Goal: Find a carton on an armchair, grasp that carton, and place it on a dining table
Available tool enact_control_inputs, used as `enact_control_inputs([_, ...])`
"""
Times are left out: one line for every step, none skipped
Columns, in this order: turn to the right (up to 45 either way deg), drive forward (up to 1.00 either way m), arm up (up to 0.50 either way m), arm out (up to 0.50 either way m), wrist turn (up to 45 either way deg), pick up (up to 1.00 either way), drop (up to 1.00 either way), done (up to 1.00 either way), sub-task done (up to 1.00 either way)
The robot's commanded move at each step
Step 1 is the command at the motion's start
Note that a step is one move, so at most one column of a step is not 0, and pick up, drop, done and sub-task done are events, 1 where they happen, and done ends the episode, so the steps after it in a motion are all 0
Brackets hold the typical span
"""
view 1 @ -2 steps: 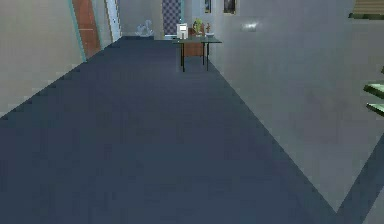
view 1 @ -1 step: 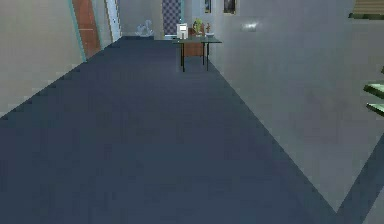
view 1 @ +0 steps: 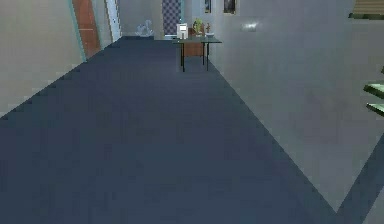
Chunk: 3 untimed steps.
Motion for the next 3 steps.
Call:
enact_control_inputs([0.0, 0.00, 0.10, 0.00, 0.0, 0.00, 0.00, 0.00, 0.00])
enact_control_inputs([0.0, 0.00, 0.50, 0.00, 0.0, 0.00, 0.00, 0.00, 0.00])
enact_control_inputs([0.0, 0.00, 0.08, 0.00, 0.0, 0.00, 0.00, 0.00, 0.00])
